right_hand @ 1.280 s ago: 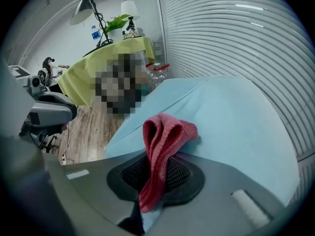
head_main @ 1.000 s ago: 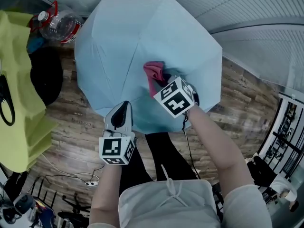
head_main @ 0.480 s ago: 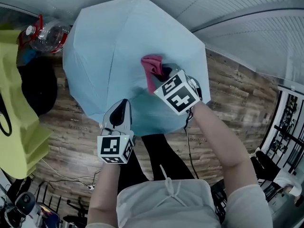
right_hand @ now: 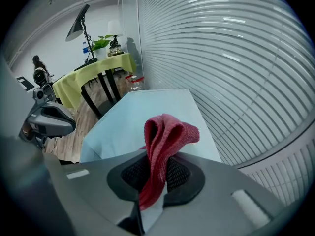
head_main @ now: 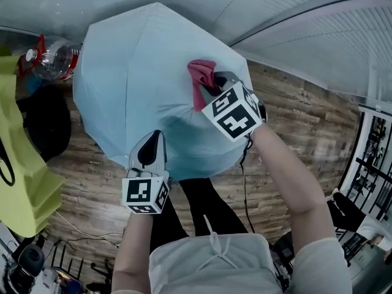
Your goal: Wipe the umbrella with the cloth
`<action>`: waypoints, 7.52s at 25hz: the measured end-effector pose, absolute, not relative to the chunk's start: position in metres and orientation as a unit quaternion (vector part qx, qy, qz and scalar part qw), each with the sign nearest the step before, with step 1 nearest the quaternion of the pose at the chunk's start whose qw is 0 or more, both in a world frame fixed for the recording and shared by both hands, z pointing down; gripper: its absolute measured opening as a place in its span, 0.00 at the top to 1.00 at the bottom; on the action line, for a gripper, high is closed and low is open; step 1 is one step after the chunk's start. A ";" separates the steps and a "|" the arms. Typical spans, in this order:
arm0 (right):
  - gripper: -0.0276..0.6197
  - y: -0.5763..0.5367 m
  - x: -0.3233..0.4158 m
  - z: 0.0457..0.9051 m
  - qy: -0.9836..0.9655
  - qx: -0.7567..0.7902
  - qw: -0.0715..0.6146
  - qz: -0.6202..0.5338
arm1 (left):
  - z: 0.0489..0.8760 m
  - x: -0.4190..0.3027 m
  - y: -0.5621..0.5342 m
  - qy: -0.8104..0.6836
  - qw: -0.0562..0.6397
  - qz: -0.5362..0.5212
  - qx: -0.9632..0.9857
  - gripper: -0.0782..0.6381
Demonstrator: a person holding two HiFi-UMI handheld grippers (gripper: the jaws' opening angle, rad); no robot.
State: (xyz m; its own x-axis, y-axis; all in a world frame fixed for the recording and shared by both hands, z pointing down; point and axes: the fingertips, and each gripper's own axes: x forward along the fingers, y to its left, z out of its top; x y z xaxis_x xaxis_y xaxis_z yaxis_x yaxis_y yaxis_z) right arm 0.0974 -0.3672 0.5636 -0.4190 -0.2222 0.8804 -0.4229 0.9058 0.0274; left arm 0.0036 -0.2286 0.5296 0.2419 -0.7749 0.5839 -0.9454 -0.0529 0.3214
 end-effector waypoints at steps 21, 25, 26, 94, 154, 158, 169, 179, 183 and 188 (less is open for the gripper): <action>0.87 -0.451 0.227 0.598 -0.778 0.335 0.525 0.085 | 0.563 0.076 -0.222 -0.573 0.352 0.156 0.724 0.88; 0.87 -0.451 0.238 0.580 -0.766 0.366 0.522 0.075 | 0.549 0.071 -0.209 -0.579 0.351 0.150 0.721 0.88; 0.87 -0.447 0.234 0.570 -0.770 0.373 0.511 0.079 | 0.545 0.067 -0.205 -0.582 0.351 0.146 0.719 0.88; 0.86 -0.198 0.082 0.635 -0.848 0.172 0.477 0.151 | 0.593 0.024 -0.077 -0.643 0.385 0.104 0.654 0.88; 0.87 -0.174 0.088 0.572 -0.851 0.267 0.407 0.196 | 0.584 0.029 -0.033 -0.614 0.383 0.134 0.677 0.88; 0.87 -0.101 0.017 0.617 -0.848 0.236 0.423 0.214 | 0.596 -0.046 0.024 -0.634 0.386 0.143 0.654 0.88; 0.87 -0.010 -0.076 0.705 -0.842 0.208 0.434 0.242 | 0.641 -0.136 0.119 -0.658 0.412 0.143 0.613 0.88; 0.87 -0.017 -0.056 0.733 -0.825 0.216 0.453 0.259 | 0.658 -0.118 0.121 -0.660 0.421 0.136 0.607 0.88; 0.87 -0.024 -0.040 0.731 -0.824 0.214 0.458 0.256 | 0.657 -0.105 0.112 -0.663 0.422 0.136 0.603 0.88; 0.87 -0.036 -0.011 0.727 -0.818 0.219 0.467 0.254 | 0.656 -0.083 0.103 -0.659 0.423 0.139 0.606 0.88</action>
State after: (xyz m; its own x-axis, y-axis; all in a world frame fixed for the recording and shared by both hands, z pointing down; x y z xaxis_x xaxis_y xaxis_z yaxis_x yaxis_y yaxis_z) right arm -0.0113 -0.0357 0.7274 -0.4677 -0.1221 0.8754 -0.5962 0.7748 -0.2104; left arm -0.0834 0.1034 0.6563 0.0922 -0.6809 0.7265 -0.9168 0.2266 0.3287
